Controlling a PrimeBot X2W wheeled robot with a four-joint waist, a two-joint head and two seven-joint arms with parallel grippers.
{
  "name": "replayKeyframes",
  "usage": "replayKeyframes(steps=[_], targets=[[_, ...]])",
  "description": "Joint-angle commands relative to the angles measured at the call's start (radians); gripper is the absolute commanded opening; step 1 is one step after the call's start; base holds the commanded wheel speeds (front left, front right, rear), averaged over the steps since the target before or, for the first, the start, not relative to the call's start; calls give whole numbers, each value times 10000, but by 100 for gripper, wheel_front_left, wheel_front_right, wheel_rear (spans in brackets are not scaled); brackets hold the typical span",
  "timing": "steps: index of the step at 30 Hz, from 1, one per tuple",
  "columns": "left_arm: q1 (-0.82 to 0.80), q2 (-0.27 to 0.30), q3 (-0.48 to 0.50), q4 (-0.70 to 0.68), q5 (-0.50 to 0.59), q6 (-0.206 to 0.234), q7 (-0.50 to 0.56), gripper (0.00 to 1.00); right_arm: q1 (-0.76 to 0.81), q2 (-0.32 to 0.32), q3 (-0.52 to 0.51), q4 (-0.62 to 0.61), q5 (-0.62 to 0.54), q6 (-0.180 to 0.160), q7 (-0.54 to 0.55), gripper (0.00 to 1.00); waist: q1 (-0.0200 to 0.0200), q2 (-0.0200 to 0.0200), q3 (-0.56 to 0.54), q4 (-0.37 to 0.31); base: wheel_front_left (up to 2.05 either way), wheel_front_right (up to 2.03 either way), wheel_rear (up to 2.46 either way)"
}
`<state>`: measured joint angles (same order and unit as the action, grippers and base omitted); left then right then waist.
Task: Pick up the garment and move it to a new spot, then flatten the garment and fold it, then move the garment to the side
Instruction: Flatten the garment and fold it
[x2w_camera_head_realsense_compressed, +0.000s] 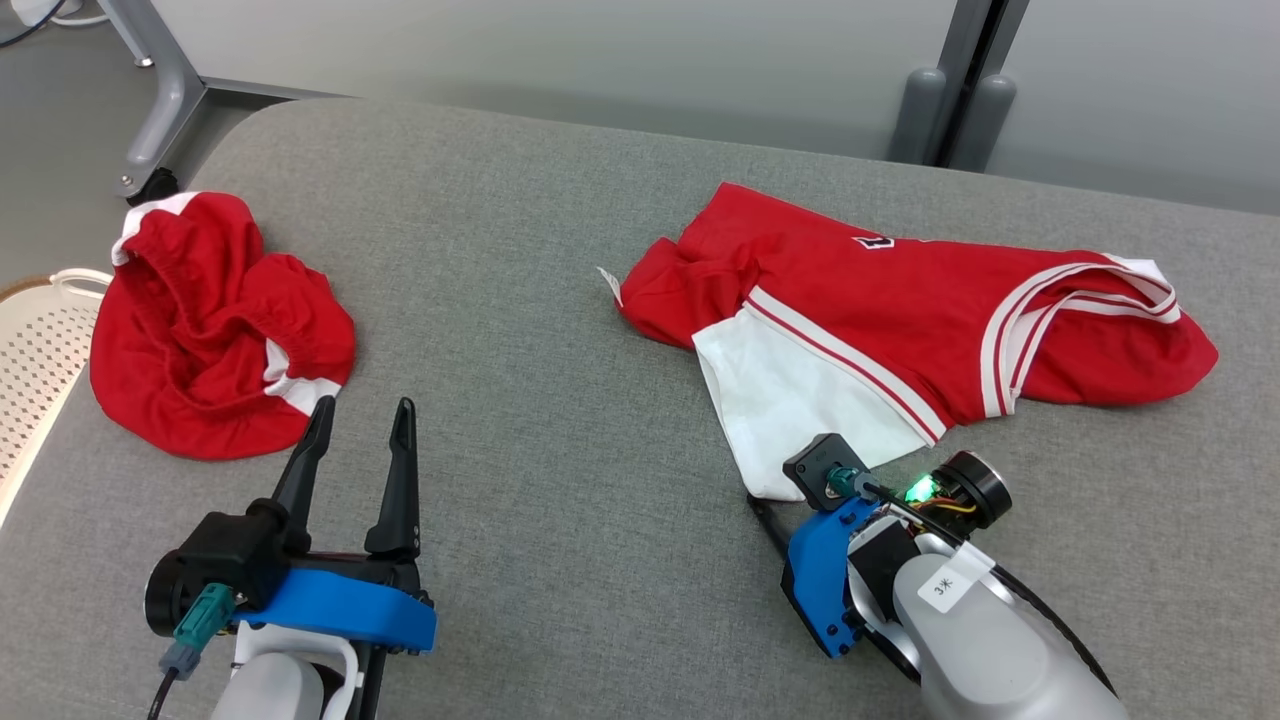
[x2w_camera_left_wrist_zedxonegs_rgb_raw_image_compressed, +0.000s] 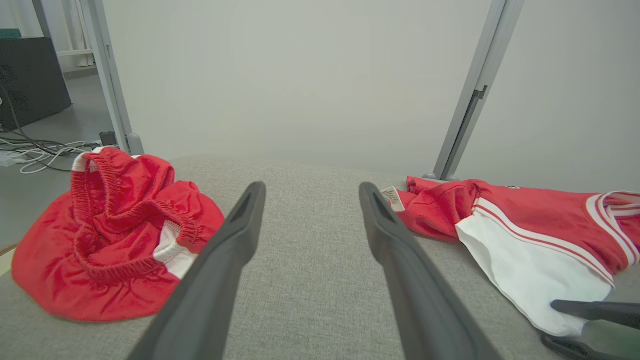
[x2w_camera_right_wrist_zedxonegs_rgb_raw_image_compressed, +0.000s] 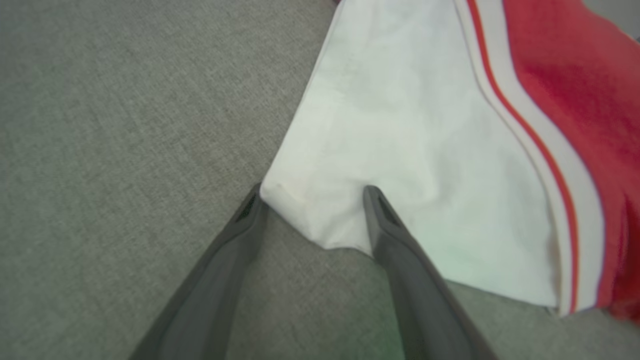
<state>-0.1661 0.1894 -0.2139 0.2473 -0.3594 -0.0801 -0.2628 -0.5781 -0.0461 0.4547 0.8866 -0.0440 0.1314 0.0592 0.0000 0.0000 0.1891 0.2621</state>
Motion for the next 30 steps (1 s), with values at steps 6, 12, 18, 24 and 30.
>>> replayKeyframes(steps=[6, 12, 18, 24, 30], targets=[[147, -15, 117, 82, 75, -30, -27, 100, 223, -97, -39, 518, 33, -11, -381, 0, 0, 0, -304, -164, 0, 0, 0], [449, 90, 286, 14, 42, 43, -26, 100, 877, -472, -795, -77, -98, -10, -1089, 0, 0, 0, -723, -679, 0, 0, 0], [634, 179, 291, -38, 5, 41, -28, 100, 2058, -1201, -2080, -1470, -320, -8, -1216, 0, 0, 0, -1027, -1050, 0, 0, 0], [837, 268, 316, -98, -41, 89, -24, 100, 3759, -1594, -4022, -3291, -654, -8, -485, 0, 0, 0, -1207, -1368, 0, 0, 0], [839, 303, 265, -140, -85, 98, -2, 100, 4993, -1487, -5297, -4762, -859, -8, 270, 0, 0, 0, -1203, -1566, 0, 0, 0]])
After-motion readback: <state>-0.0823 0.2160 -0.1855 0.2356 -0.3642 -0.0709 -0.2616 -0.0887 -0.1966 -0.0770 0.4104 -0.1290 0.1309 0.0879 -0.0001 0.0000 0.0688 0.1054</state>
